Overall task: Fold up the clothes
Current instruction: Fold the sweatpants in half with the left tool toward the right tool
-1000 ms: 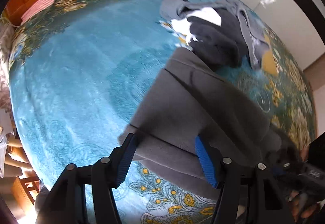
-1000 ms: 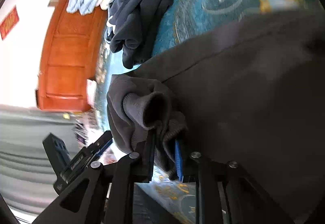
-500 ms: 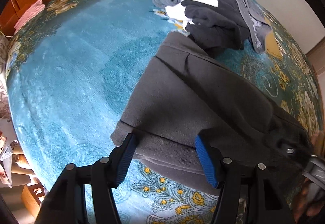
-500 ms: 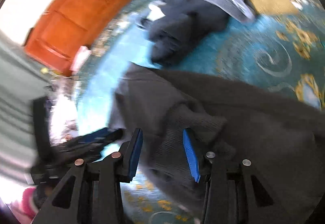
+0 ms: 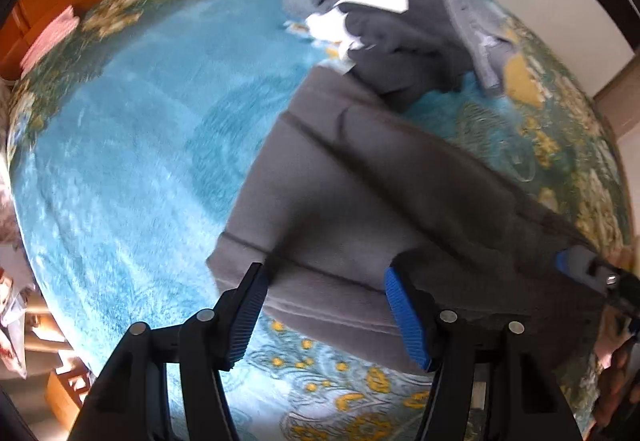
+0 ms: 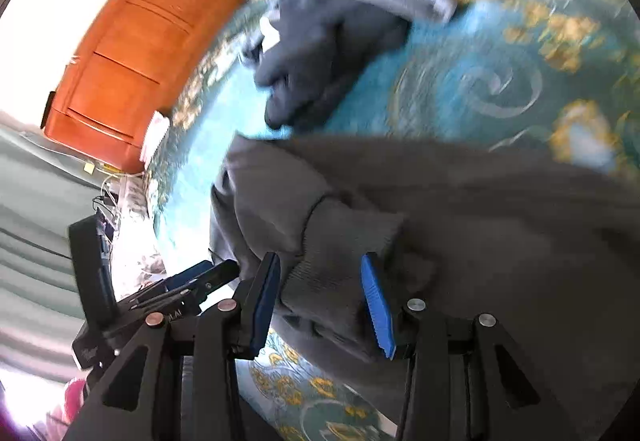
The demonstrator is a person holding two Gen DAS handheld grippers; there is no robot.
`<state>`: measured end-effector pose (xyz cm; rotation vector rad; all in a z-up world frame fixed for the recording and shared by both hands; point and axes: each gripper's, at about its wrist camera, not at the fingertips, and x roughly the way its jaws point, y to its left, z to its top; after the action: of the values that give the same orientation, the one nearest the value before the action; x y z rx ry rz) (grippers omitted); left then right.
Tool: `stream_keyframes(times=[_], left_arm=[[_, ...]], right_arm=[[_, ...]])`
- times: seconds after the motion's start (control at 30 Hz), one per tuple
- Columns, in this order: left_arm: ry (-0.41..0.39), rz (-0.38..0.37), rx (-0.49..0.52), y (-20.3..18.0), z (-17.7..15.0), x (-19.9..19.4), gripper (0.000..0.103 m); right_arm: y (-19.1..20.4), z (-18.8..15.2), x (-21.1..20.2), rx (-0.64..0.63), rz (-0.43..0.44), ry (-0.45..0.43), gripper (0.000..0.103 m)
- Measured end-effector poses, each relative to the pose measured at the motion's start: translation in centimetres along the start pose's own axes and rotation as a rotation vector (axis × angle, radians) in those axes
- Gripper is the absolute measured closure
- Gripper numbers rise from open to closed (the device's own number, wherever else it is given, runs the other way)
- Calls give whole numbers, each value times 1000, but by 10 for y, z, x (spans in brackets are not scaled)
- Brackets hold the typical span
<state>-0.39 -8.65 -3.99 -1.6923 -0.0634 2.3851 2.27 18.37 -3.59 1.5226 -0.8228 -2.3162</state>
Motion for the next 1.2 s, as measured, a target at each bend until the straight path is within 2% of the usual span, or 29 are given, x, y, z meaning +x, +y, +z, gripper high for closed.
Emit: stream_keyframes(times=[0.07,0.17,0.27,0.37,0.5,0.63,0.73,0.8,1.03,1.2], left_arm=[[-27,-13,56,-18,0,-7,38],[-36,-39,151,-46,-1,-7,38],[-1,-50,227,-72,-5,5,38],[39,-40,238,-79,-6,21,38],[80,-32,213,-76,-4,35,37],[73,-68,163,-69,-7,25,37],[64,-109,102,-55,-12,16,37],[60,-129,68,-46,-17,12,37],[45,-153,41,-38,-24,3,37],[20,-162,13,-28,-26,-6,37]], right_arm=[[-14,-4,-32,14,-33,-40,49],[-52,-22,-76,106,-92,-76,47],[-92,-44,-118,213,-152,-105,38],[-131,-74,-141,344,-202,-102,37],[-173,-122,-141,556,-146,-94,33],[-186,-139,-120,648,-24,-107,32],[-190,-138,-113,680,-3,-174,32],[-194,-140,-110,709,19,-212,28],[-213,-145,-103,804,99,-332,27],[-211,-134,-100,790,91,-339,25]])
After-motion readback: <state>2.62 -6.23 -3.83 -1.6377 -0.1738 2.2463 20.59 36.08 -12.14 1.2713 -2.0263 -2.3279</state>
